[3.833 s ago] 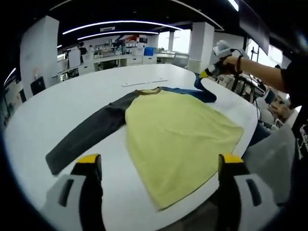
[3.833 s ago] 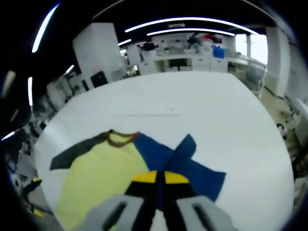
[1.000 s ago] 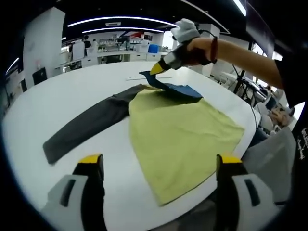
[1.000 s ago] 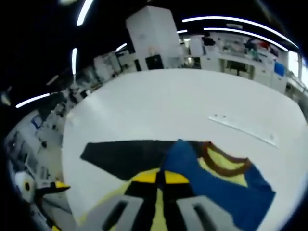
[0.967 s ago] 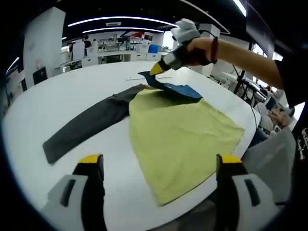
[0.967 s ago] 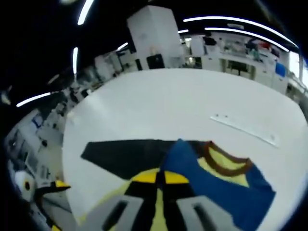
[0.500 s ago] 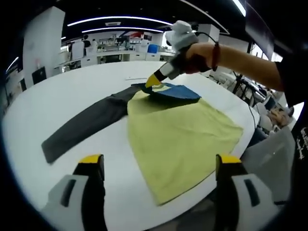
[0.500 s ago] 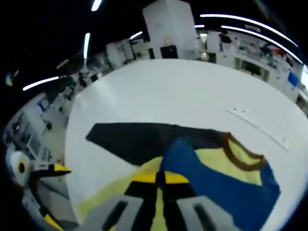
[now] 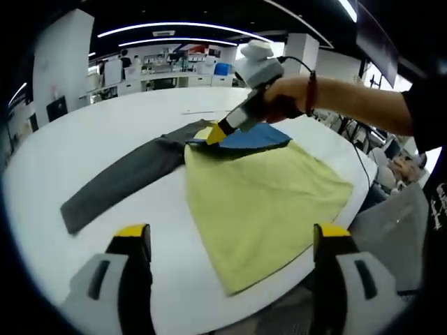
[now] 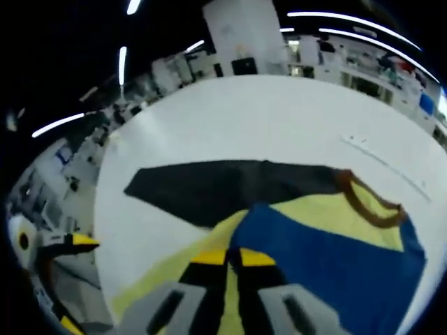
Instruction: Fold the garment on the visible template until the final outline fits inside the template.
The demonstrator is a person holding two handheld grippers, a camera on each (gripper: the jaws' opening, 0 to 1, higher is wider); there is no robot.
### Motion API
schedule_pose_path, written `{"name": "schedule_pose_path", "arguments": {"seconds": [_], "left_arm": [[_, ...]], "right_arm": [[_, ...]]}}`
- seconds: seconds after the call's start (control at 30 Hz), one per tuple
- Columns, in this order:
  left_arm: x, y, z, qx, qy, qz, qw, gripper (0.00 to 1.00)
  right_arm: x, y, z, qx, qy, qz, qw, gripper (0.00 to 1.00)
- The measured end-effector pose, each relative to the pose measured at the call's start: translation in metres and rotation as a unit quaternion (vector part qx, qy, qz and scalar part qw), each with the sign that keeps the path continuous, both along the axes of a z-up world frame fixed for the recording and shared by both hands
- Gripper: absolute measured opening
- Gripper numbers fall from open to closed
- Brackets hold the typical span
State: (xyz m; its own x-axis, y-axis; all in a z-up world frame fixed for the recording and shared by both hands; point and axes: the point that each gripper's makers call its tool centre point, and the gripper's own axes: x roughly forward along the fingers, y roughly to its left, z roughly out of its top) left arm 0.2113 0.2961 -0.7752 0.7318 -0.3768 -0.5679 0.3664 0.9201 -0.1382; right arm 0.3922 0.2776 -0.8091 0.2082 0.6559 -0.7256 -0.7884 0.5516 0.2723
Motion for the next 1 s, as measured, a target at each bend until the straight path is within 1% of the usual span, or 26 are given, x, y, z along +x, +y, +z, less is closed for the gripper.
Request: {"name": "schedule_pose_path", "arguments": {"seconds": [0.07,0.13,0.27,0.37,0.47,0.53,0.57,0.67,0.8,0.9,0.93,1.0], "left_arm": [[0.000,0.001,0.001,0.000,-0.002,0.001,1.0000,0.95],[0.000,0.001,0.001,-0.001,-0.003,0.002,1.0000,0.96],[0.000,0.002,0.003,0.000,-0.007,0.003,1.0000,0.99],[0.002,0.001,0.007,-0.007,-0.014,0.005,0.9999,0.99],[0.004,0.003,0.008,0.001,-0.014,0.007,0.9999,0.99],[0.005,0.006,0.008,0.004,-0.016,0.008,0.9998,0.99],[0.005,0.006,0.009,0.005,-0.017,0.008,0.9998,0.99],[0.006,0.011,0.010,0.006,-0.018,0.011,0.9998,0.99],[0.008,0.016,0.012,0.010,-0.021,0.017,0.9996,0.99],[0.010,0.022,0.012,0.013,-0.022,0.022,0.9994,0.99],[0.011,0.021,0.012,0.014,-0.021,0.023,0.9994,0.99],[0.012,0.022,0.012,0.016,-0.022,0.024,0.9994,0.99]], "right_arm": [[-0.004,0.002,0.000,0.004,0.004,0.006,1.0000,0.02],[-0.008,0.002,0.001,0.002,0.002,0.007,1.0000,0.08],[-0.004,0.003,0.003,0.010,-0.001,-0.001,0.9999,0.37],[-0.003,0.001,0.005,0.008,-0.015,0.004,0.9998,0.52],[-0.002,-0.003,0.011,0.015,-0.024,0.003,0.9996,0.64],[0.005,-0.005,0.013,0.021,-0.028,0.001,0.9994,0.70],[0.005,-0.007,0.014,0.023,-0.030,0.000,0.9993,0.74],[0.003,-0.016,0.022,0.042,-0.032,-0.015,0.9985,0.87],[0.011,-0.033,0.025,0.049,-0.038,-0.024,0.9978,0.94],[0.012,-0.051,0.027,0.050,-0.042,-0.035,0.9973,0.99],[0.016,-0.058,0.027,0.047,-0.045,-0.039,0.9971,0.99],[0.015,-0.074,0.030,0.045,-0.053,-0.046,0.9965,0.99]]}}
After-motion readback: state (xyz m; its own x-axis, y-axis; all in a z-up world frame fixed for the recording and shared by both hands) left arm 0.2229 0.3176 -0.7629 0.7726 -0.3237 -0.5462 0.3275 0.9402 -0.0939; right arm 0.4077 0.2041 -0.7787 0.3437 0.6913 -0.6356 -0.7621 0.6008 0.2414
